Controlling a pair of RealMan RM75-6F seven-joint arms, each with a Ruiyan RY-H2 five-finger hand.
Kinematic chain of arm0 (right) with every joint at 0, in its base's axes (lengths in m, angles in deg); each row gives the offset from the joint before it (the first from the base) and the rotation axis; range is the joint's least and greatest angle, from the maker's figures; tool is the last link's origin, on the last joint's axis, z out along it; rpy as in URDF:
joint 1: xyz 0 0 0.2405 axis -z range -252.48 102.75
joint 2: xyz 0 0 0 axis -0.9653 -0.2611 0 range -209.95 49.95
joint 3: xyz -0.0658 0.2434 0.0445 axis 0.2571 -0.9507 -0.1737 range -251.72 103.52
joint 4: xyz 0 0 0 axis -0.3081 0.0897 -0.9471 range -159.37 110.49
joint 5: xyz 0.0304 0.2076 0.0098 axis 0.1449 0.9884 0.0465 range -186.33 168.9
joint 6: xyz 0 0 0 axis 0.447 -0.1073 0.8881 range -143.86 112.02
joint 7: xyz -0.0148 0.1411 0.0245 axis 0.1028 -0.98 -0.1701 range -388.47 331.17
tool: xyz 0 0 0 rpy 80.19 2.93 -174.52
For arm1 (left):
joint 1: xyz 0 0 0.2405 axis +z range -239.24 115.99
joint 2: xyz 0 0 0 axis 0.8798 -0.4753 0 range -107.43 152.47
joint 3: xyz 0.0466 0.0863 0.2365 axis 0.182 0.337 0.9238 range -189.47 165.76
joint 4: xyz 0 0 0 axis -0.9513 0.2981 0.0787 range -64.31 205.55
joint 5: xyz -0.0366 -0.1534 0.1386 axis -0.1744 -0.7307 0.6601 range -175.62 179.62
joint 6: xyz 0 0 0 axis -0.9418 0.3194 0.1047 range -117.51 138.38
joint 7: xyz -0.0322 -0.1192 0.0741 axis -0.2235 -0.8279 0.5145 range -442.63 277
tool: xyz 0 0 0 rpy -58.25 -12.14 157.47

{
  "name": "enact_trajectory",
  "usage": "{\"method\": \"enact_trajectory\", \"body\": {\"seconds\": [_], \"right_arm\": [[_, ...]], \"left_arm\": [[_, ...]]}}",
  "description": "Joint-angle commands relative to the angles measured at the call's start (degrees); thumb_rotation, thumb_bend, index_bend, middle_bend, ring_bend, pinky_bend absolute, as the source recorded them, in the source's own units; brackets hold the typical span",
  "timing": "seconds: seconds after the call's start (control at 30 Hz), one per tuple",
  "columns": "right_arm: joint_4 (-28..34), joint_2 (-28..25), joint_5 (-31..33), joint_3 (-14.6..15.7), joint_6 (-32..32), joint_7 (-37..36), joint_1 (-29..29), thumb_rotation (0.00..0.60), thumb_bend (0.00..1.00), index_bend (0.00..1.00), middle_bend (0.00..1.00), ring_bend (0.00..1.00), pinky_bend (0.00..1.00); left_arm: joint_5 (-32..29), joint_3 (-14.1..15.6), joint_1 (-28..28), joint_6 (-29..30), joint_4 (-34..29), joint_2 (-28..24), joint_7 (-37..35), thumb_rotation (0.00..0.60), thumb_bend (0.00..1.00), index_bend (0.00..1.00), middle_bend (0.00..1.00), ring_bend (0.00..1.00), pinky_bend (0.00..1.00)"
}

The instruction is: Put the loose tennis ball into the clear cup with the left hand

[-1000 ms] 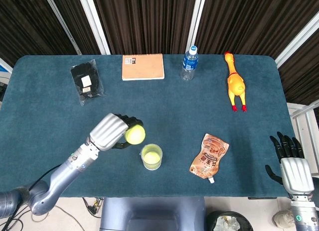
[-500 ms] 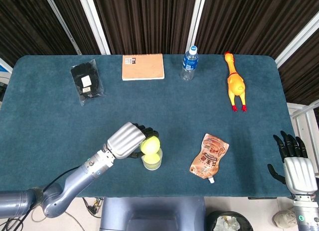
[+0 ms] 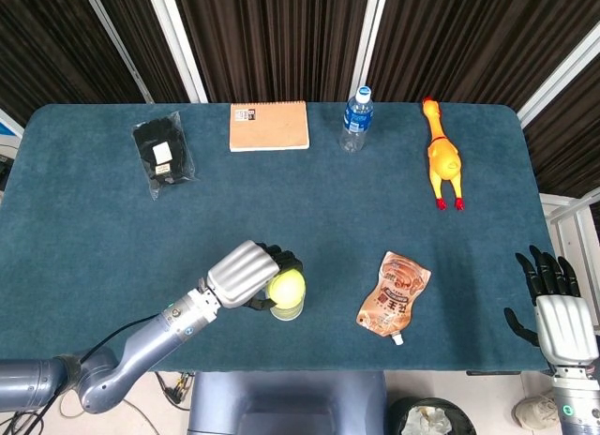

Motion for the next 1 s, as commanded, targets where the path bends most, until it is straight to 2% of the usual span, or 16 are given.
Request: {"method": "enact_trajectory", "body": {"seconds": [0.03, 0.13, 0.37, 0.53, 0.67, 0.77, 0.9, 1.0], "right_arm": [[0.05, 0.00, 0.04, -0.03, 0.04, 0.10, 0.01, 0.600, 0.35, 0.11, 0.00, 0.01, 0.00], [0.11, -0.01, 0.11, -0.16, 0.32, 0.18, 0.10, 0.600, 0.35, 0.11, 0.00, 0.01, 0.00], [0.14, 0.21, 0.27, -0.26, 0.31, 0.41, 0.08, 0.600, 0.35, 0.11, 0.00, 0.01, 0.00], [0.19, 0.39, 0.32, -0.11, -0.05, 0.96, -0.02, 0.600, 0.35, 0.11, 0.00, 0.01, 0.00], [0.13, 0.51, 0.48, -0.15, -0.21, 1.13, -0.10, 0.600, 0.35, 0.11, 0.00, 0.01, 0.00], [0.00, 0.59, 0.67, -0.21, -0.38, 1.19, -0.16, 0.600, 0.35, 0.11, 0.00, 0.01, 0.00], [0.01, 0.73, 0.73, -0.15, -0.55, 1.59, -0.23, 0.600, 0.35, 0.11, 0.00, 0.01, 0.00], [0.25, 0.86, 0.60, 0.00, -0.50, 2.23, -0.19, 0.600, 0.35, 0.11, 0.00, 0.01, 0.00]], "left_arm": [[-0.99, 0.05, -0.58, -0.71, -0.57, -0.46, 0.40, 0.600, 0.03, 0.31, 0.23, 0.23, 0.41], [-1.54, -0.14, -0.89, -1.42, -1.73, -1.53, -0.43, 0.600, 0.03, 0.30, 0.18, 0.17, 0.34], [-2.79, -1.40, -1.35, -1.59, -4.12, -5.72, -0.96, 0.600, 0.03, 0.27, 0.14, 0.11, 0.25], [-2.97, -1.65, -0.92, -0.71, -5.36, -8.25, -1.34, 0.600, 0.01, 0.27, 0.15, 0.10, 0.23], [-0.10, -1.63, 1.91, 6.91, -4.16, -8.39, 1.95, 0.600, 0.03, 0.26, 0.17, 0.11, 0.24], [3.21, -0.31, 5.66, 14.39, -3.39, -8.77, 5.87, 0.600, 0.05, 0.23, 0.17, 0.12, 0.26], [4.60, 3.37, 11.99, 22.07, -4.67, -11.82, 11.06, 0.600, 0.05, 0.22, 0.15, 0.12, 0.26], [6.21, 8.50, 19.03, 27.86, -3.91, -15.35, 11.45, 0.600, 0.05, 0.20, 0.14, 0.12, 0.26]]}}
